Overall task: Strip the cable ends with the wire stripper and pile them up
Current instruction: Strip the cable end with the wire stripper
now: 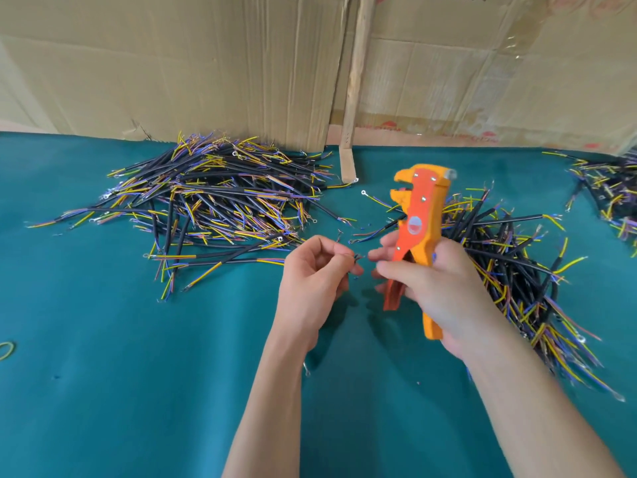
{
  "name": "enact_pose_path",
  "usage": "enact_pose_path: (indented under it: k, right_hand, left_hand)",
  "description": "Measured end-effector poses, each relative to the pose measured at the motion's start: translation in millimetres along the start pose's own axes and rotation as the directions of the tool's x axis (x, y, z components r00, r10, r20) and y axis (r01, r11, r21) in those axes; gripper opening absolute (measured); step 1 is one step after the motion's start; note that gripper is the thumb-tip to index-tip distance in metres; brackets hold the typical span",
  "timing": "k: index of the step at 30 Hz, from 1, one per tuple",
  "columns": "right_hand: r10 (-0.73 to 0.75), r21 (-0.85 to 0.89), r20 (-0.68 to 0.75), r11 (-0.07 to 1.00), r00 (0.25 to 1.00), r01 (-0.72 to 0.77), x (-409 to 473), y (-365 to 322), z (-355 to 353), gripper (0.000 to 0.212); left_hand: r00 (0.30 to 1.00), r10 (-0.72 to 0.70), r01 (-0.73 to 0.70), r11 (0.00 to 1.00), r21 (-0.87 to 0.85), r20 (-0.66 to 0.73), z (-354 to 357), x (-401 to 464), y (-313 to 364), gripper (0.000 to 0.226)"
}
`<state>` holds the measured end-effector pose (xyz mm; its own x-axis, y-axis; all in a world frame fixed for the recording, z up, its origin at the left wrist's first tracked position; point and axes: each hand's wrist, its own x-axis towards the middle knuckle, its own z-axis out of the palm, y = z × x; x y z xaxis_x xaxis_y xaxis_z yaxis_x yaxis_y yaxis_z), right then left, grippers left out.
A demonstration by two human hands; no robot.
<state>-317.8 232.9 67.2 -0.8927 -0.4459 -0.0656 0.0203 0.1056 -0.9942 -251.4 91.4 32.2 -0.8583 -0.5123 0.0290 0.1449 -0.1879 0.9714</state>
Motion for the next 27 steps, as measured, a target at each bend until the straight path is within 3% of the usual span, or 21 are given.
enact_pose_path:
  k: [5, 10, 14, 19, 27]
  right_hand:
    - [-0.121, -0.37, 0.175, 0.912, 0.977, 0.179, 19.2, -19.3, 7.5, 0.019]
    - [-0.172, -0.527, 0.209, 0.809, 0.963, 0.259, 28.4, -19.0, 14.1, 0.023]
    - [-0.181, -0.417, 0.184, 0.875, 0.966, 0.244, 28.1, -15.2, 16.9, 0.02]
    - [-0.179, -0.399, 0.157, 0.888, 0.971, 0.229, 27.9, -14.1, 20.4, 0.02]
    - [-0.074, -0.053, 0.054, 0.996, 0.996, 0.076, 22.0, -9.5, 20.2, 0.016]
  left_hand:
    - [0.999, 0.024, -0.023, 0.998, -0.051, 0.025, -1.2, 0.5, -0.8, 0.005]
    - [0.999, 0.043, -0.043, 0.996, -0.074, 0.007, -2.5, 2.6, -2.8, 0.005]
    - [0.999, 0.052, -0.052, 0.996, -0.071, 0.002, -5.5, 3.1, -2.9, 0.003]
    - [0.999, 0.046, -0.045, 0.998, -0.053, 0.013, -4.8, 1.9, -3.3, 0.001]
    - [0.999, 0.033, -0.032, 0.998, -0.049, 0.034, -8.3, 3.1, -2.5, 0.013]
